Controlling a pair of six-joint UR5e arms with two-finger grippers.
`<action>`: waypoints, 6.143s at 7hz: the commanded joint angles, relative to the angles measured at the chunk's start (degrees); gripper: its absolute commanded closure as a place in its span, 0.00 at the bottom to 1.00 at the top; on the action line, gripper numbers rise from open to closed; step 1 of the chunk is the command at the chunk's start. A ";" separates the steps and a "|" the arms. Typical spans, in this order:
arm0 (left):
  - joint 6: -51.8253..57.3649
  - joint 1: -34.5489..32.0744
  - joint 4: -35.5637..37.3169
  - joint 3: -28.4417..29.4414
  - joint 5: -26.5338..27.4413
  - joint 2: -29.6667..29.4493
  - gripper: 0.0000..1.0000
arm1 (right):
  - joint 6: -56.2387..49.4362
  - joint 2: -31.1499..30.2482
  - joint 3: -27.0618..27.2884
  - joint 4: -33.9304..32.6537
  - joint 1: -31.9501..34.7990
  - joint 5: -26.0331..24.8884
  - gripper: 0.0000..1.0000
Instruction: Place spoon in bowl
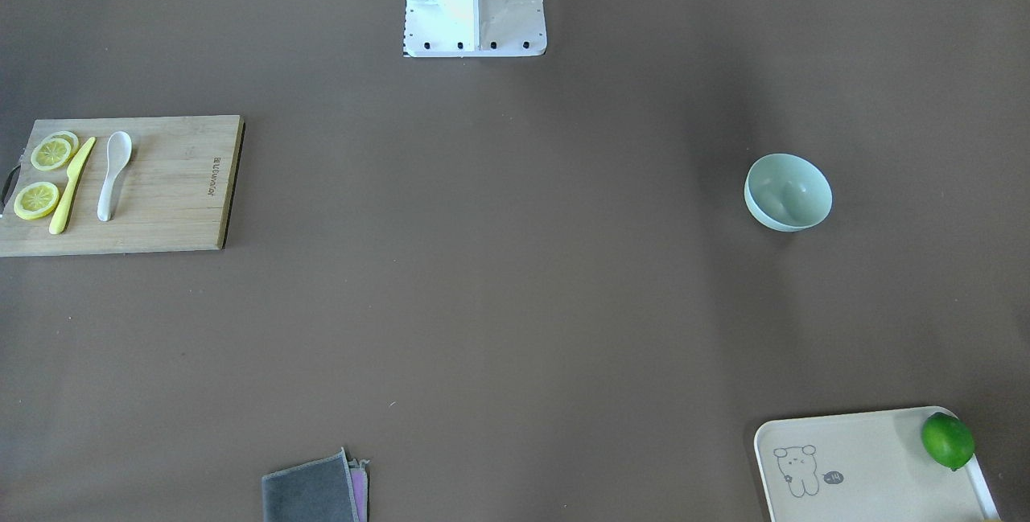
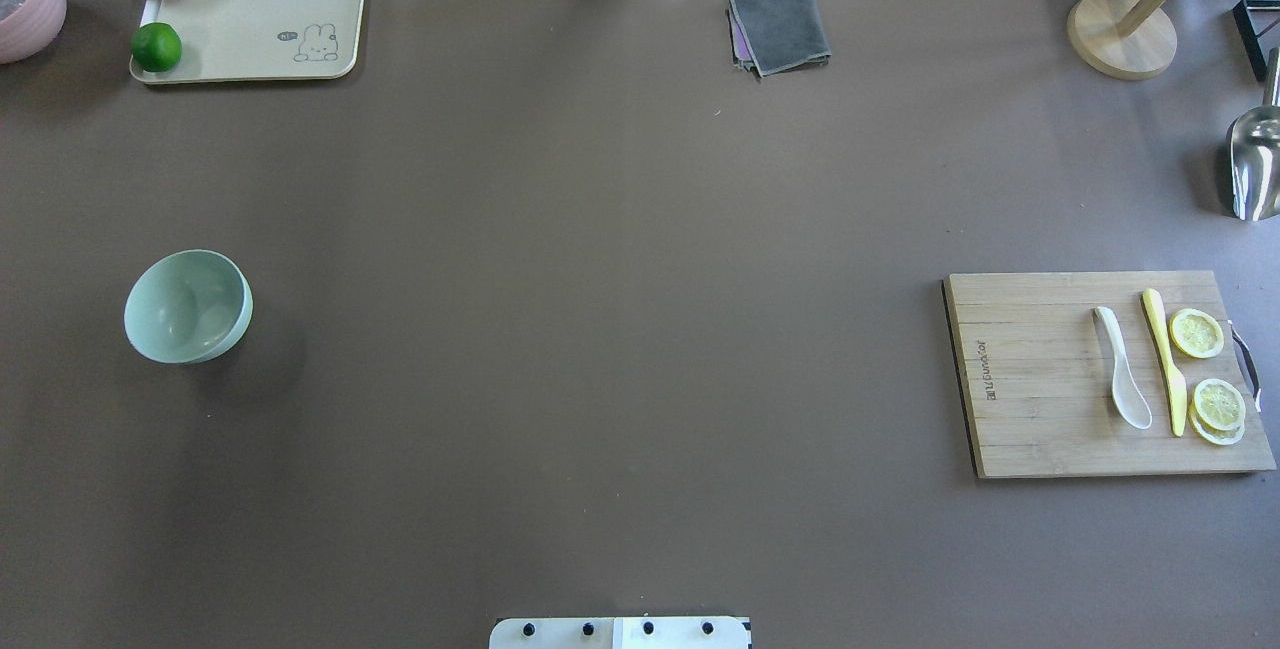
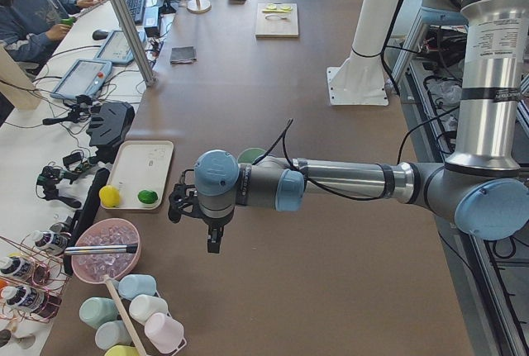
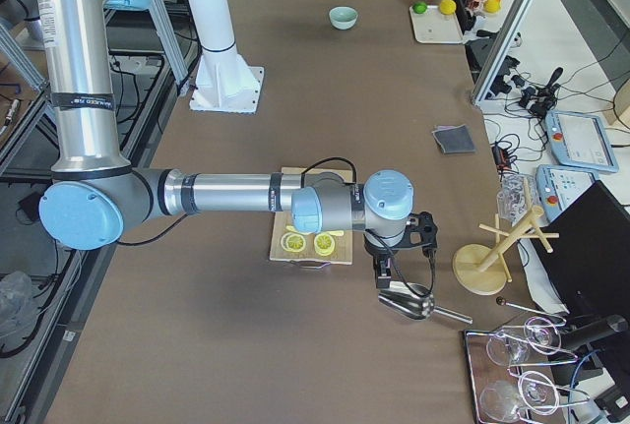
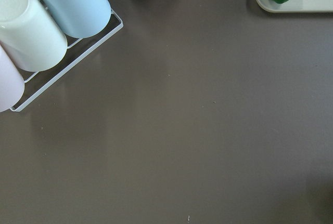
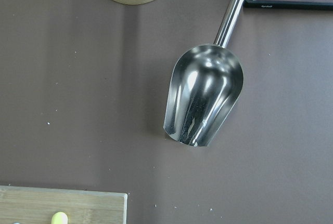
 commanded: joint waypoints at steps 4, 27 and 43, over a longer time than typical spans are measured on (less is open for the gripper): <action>-0.15 0.22 -2.41 -0.40 -0.06 0.84 0.02 | 0.71 -0.01 -0.44 0.00 0.01 0.12 0.00; -39.97 39.77 -29.39 -0.06 10.23 -0.13 0.43 | 11.60 -3.45 10.02 6.51 -16.25 3.46 0.00; -81.01 69.02 -13.83 -2.87 33.93 -34.39 1.00 | 40.78 -10.56 11.60 23.21 -36.73 -5.95 0.01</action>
